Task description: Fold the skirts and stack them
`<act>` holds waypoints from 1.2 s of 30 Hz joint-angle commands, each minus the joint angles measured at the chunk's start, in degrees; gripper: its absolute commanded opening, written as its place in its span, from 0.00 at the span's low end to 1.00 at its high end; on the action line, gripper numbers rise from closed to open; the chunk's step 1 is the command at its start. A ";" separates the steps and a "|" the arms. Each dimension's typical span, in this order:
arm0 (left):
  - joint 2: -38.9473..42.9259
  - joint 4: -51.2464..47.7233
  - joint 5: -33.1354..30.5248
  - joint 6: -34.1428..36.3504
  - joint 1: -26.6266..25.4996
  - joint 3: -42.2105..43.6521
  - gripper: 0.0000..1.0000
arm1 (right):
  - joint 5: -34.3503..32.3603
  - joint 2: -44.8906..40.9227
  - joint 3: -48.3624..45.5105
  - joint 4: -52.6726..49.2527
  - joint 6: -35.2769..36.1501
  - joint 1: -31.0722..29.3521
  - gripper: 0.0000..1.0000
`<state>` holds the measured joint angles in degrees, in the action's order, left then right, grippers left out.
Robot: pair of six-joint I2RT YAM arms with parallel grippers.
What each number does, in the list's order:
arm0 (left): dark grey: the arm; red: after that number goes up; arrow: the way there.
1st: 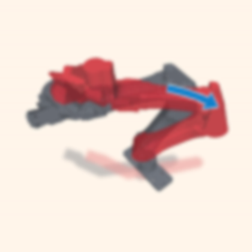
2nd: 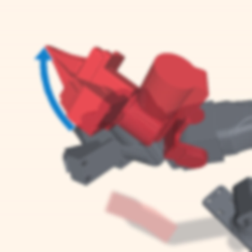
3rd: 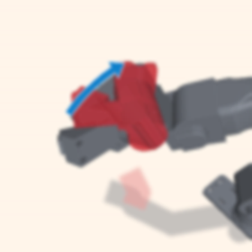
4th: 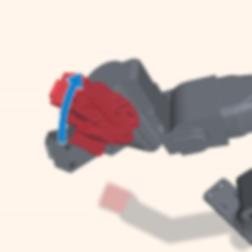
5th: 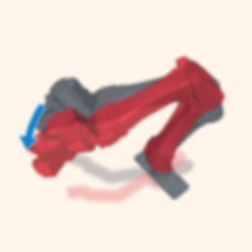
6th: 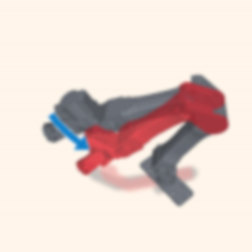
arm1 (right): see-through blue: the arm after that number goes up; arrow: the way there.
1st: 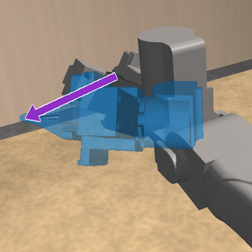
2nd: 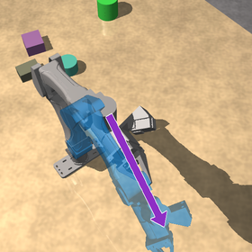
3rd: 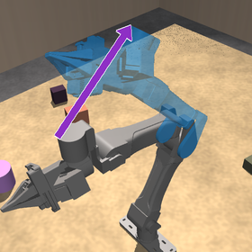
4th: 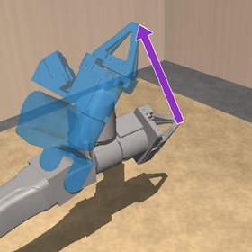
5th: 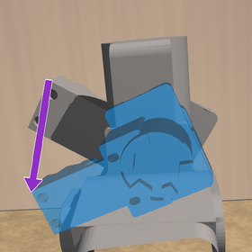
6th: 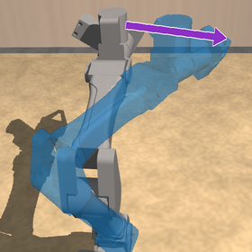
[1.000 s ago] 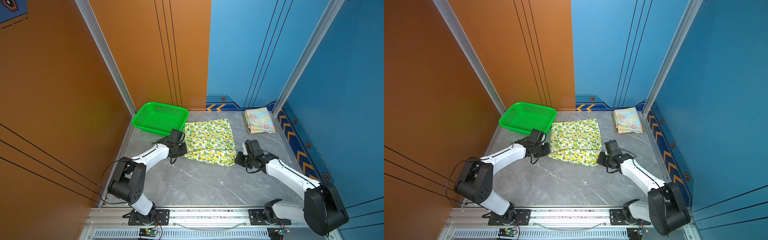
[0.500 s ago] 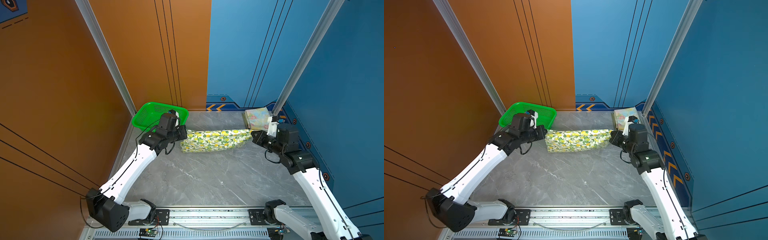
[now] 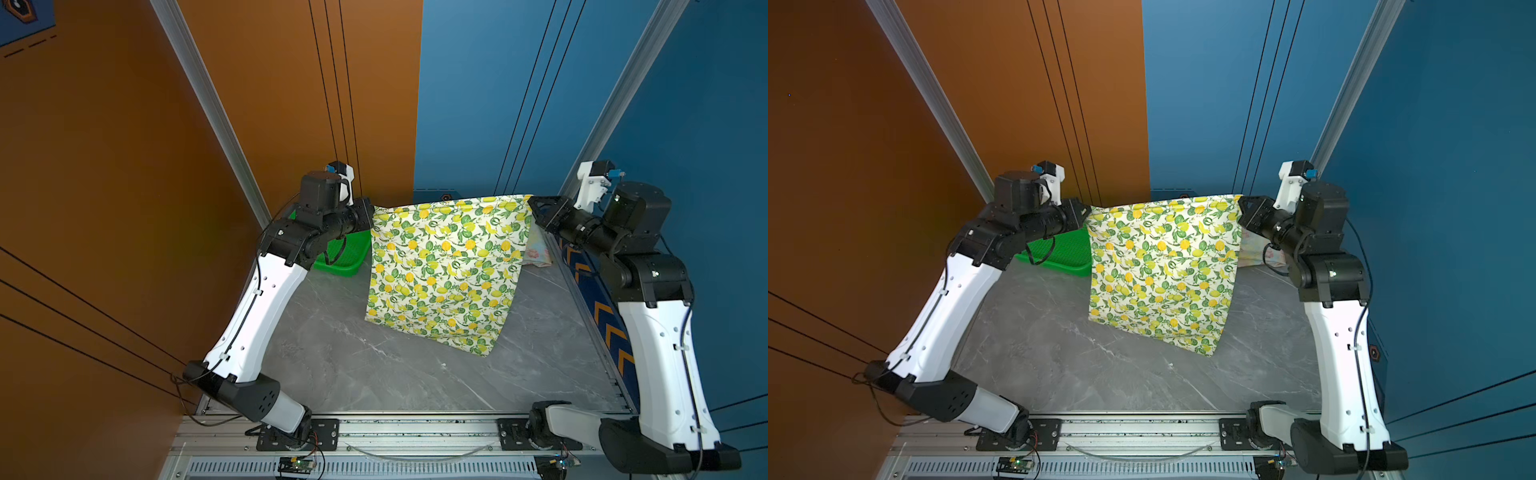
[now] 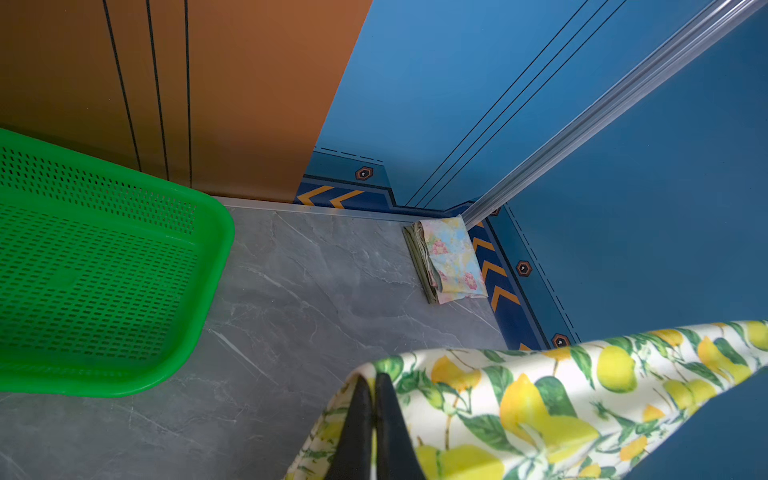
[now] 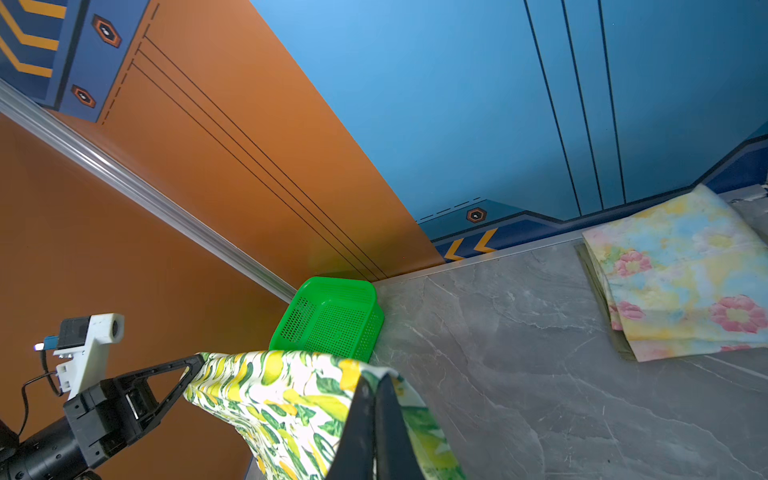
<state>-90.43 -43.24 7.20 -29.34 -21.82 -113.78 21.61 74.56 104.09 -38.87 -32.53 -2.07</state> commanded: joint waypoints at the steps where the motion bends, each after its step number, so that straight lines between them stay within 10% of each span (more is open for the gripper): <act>1: -6.62 -5.90 0.33 1.30 3.51 -9.24 0.00 | -1.11 6.15 7.86 3.30 -1.14 3.15 0.00; 6: -14.30 -9.87 3.56 -0.04 3.11 -25.09 0.00 | 1.16 10.97 18.80 1.67 -3.06 5.05 0.00; 10: -11.19 -9.83 2.86 0.62 0.40 -21.47 0.00 | 1.59 6.08 13.78 0.64 -2.89 5.83 0.00; 21: 19.05 14.92 -8.36 -4.35 -13.54 49.78 0.00 | -1.16 -30.52 -51.71 5.13 -4.51 4.55 0.00; 30: 25.13 27.43 -16.08 -21.44 -28.86 83.09 0.00 | -1.98 -45.49 -71.19 -8.45 -6.09 0.91 0.00; 36: 28.98 20.98 -19.85 -21.55 -31.15 82.14 0.68 | -5.34 -43.57 -66.76 -10.08 -6.49 -1.06 0.65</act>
<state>-63.86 -18.35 -6.79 -49.39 -52.62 -30.15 20.34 29.58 33.95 -47.86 -38.72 -2.46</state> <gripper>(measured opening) 0.621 0.625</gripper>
